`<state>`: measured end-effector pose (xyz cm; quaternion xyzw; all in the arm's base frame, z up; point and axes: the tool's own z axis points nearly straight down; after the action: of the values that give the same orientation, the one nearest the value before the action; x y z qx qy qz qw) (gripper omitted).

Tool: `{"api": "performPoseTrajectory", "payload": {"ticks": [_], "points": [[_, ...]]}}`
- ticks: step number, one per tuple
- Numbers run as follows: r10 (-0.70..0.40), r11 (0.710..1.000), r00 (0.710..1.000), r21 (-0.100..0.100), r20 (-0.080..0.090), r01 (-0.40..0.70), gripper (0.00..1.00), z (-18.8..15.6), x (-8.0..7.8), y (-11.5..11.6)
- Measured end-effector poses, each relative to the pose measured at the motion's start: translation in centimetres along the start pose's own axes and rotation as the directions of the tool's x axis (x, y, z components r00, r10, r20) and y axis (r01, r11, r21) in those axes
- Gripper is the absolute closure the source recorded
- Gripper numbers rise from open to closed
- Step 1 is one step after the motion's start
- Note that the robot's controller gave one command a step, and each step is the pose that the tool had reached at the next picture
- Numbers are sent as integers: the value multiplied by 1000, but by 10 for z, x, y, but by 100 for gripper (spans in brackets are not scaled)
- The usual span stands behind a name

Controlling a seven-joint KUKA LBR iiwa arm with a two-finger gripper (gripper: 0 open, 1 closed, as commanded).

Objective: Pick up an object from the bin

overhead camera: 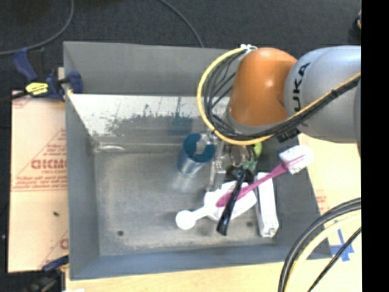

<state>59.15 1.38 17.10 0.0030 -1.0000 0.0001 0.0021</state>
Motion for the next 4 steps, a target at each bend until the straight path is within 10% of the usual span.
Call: {"api": "performPoseTrajectory", "payload": {"ticks": [3,4], "points": [[136,991,991,0,5,-136,0,85,-24,-9],[394,919,919,-4,5,-394,0,94,-23,-62]]}}
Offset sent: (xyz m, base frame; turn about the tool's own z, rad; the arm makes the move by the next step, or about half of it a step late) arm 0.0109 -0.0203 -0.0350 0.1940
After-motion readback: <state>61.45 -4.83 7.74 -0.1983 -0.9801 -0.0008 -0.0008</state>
